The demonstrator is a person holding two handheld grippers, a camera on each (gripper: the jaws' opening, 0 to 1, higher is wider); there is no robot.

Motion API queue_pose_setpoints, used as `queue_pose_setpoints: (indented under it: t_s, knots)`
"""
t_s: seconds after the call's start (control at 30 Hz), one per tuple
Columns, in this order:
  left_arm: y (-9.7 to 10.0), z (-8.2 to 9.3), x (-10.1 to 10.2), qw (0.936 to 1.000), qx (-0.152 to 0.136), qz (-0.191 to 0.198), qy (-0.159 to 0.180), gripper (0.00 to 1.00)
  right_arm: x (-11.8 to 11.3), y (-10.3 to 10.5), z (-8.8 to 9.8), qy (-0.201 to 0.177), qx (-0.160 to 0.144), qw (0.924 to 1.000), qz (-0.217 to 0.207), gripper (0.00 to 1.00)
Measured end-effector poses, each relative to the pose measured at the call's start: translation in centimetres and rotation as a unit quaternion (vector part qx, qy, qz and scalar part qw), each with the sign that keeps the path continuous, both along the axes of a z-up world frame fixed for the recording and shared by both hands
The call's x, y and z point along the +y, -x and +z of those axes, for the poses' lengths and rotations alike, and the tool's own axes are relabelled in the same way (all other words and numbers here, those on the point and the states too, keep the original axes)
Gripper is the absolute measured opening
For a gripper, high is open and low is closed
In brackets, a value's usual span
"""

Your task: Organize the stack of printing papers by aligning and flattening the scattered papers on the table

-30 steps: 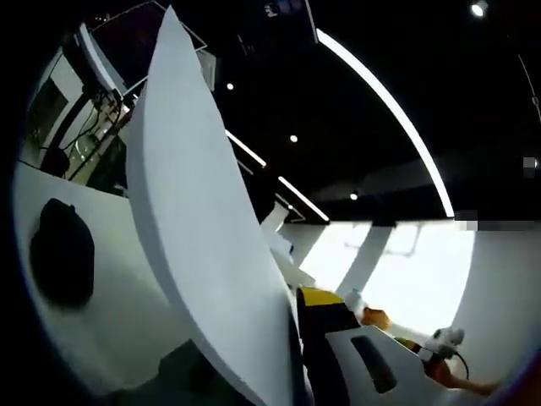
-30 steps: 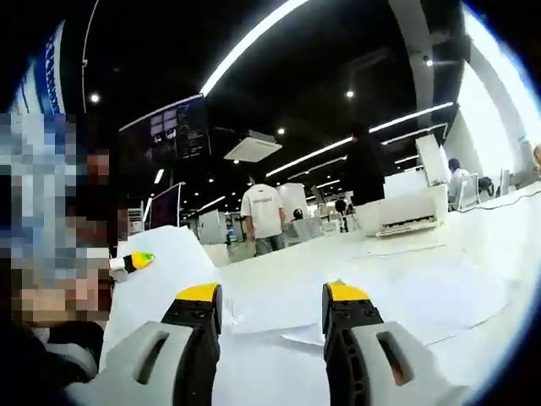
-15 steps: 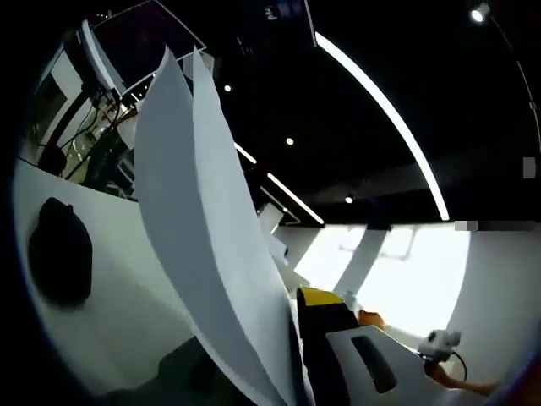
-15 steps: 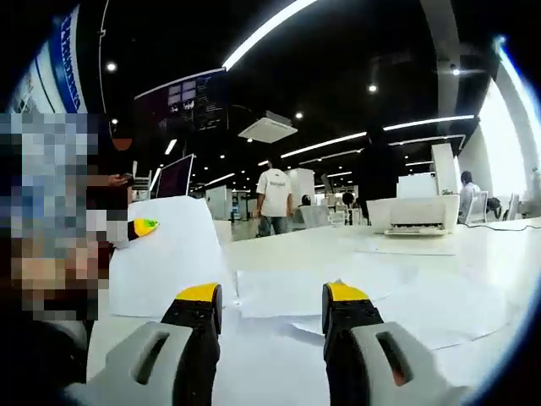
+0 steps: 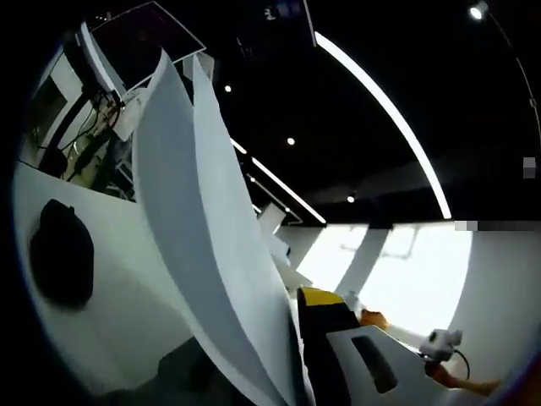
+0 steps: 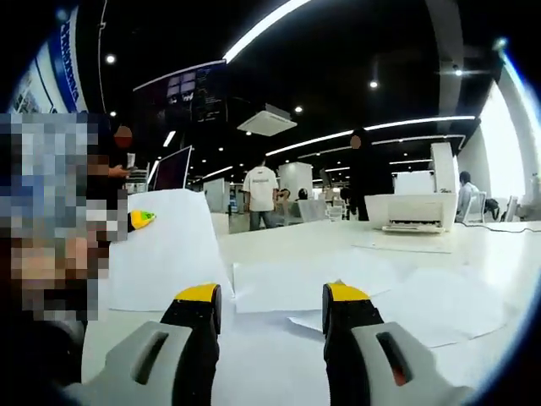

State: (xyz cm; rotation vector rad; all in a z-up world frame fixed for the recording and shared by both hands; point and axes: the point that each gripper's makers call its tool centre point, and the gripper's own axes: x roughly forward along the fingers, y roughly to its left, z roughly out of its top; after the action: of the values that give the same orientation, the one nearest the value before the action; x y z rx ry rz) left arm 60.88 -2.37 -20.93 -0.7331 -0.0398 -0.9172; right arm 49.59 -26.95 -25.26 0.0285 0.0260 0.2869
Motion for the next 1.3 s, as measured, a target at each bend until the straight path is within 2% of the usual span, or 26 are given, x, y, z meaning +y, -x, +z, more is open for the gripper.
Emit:
queue_pose_setpoints:
  t_s: [0.3,0.7,0.9,1.1,1.3]
  knots:
    - [0.2,0.1,0.0,0.9999,-0.009,0.001,-0.004,0.11,0.5,0.0,-0.2,0.014,0.004,0.9999,0.002,0.44]
    - [0.0,0.0,0.1,1.0000,-0.005,0.000,-0.004,0.11,0.4,0.0,-0.4,0.032,0.006,0.9994,-0.005,0.43]
    - [-0.1,-0.2,0.0,1.0000,-0.004,-0.001,-0.008,0.11,0.8,-0.7,-1.2,0.075,0.022,0.9969,-0.007,0.44]
    - [0.0,-0.2,0.0,1.0000,-0.003,-0.002,-0.009,0.11,0.9,-1.0,-1.4,0.076,0.027,0.9967,0.002,0.43]
    - [-0.1,-0.2,0.0,1.0000,0.000,-0.006,-0.006,0.11,1.0,-1.0,-1.3,0.061,0.026,0.9977,0.017,0.43]
